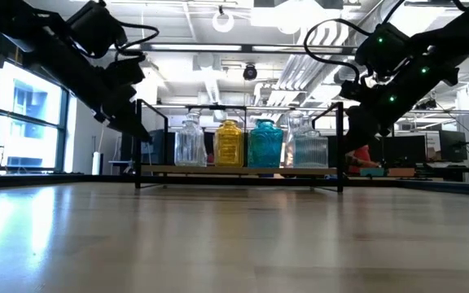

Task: Sort vases onto shelf
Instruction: Adjust the shelf, then return to Home Position

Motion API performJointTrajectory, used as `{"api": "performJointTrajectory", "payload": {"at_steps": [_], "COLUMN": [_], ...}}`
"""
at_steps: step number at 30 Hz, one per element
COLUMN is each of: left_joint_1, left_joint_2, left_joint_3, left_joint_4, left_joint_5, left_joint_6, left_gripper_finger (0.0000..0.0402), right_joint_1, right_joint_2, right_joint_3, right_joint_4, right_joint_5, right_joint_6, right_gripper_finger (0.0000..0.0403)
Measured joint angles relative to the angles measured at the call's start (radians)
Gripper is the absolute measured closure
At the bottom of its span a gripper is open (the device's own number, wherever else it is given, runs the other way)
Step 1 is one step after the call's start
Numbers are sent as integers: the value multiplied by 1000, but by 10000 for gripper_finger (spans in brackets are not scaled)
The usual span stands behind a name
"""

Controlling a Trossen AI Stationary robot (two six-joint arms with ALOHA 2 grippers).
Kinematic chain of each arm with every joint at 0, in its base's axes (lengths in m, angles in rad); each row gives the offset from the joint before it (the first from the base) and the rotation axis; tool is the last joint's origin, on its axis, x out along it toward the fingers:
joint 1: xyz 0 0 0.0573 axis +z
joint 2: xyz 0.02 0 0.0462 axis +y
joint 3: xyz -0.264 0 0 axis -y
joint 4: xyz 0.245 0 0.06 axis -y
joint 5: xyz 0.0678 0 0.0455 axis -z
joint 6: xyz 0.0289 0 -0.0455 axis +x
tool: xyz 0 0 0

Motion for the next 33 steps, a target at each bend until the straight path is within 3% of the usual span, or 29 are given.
{"api": "performJointTrajectory", "payload": {"at_steps": [18,28,33], "left_joint_1": [71,12,4], "left_joint_2": [-6,-159,-242], "left_joint_3": [0,0,-86], "left_joint_4": [-34,-110,55], "left_joint_5": [-11,41,173], "left_joint_6": [51,26,58], "left_gripper_finger": [401,401,401], "right_joint_1": [-2,114,163], "right_joint_2": [0,-63,-129], "right_joint_3": [0,0,-28], "right_joint_4": [22,46,120], "right_joint_5": [-2,-6,-60], "right_joint_6": [-10,-28,-72], "right_gripper_finger": [403,403,403]}}
